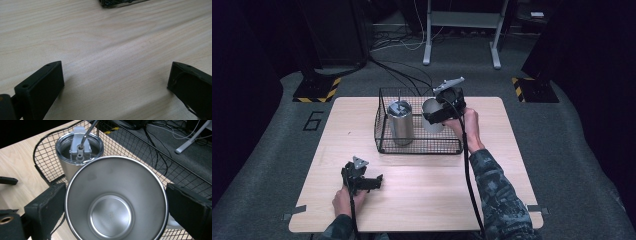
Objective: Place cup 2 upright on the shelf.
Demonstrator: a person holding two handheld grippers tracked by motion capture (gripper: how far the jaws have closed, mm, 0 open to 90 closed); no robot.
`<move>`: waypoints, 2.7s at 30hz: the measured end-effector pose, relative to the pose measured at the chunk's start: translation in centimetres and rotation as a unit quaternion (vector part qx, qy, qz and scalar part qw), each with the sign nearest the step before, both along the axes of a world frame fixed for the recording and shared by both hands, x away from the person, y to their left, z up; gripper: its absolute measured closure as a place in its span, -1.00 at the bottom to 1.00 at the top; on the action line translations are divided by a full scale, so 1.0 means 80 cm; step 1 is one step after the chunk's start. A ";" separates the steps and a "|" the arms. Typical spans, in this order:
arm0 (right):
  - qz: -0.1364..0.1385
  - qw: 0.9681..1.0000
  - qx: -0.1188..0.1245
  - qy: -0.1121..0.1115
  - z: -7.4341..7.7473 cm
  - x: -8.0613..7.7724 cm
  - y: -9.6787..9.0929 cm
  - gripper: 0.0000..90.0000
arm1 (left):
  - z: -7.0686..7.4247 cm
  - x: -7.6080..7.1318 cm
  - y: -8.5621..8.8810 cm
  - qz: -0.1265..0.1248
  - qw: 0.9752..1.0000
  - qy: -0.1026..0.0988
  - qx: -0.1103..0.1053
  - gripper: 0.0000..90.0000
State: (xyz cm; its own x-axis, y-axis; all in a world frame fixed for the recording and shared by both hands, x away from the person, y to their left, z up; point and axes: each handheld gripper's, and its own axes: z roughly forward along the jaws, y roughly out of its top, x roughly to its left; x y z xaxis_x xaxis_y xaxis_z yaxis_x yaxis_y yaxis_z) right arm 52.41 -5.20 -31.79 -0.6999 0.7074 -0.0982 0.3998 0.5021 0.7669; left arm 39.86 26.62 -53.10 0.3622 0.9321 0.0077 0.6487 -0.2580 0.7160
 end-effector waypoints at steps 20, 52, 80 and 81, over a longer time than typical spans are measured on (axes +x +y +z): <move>-0.022 0.999 -0.007 0.024 -0.024 0.030 0.003 -0.88 | 0.001 0.000 0.000 -0.002 1.000 0.006 0.000 -0.99; -0.037 0.995 -0.040 0.082 -0.084 0.066 0.032 -0.88 | 0.000 0.000 -0.001 0.004 1.000 -0.002 -0.003 -0.99; -0.034 0.991 -0.061 0.112 -0.118 0.073 0.046 -0.88 | 0.000 0.000 0.000 -0.001 1.000 0.000 0.000 -0.99; -0.036 0.991 -0.061 0.111 -0.118 0.073 0.046 -0.88 | 0.000 0.000 0.000 -0.001 1.000 0.002 0.001 -0.99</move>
State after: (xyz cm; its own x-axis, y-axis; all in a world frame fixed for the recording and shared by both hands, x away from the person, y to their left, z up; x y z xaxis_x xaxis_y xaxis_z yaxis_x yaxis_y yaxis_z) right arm 58.27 -1.53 -41.23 -0.6620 0.7487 -0.0351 0.5902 0.5495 0.5913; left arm 39.86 26.62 -53.07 0.3634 0.9316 0.0084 0.6512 -0.2604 0.7128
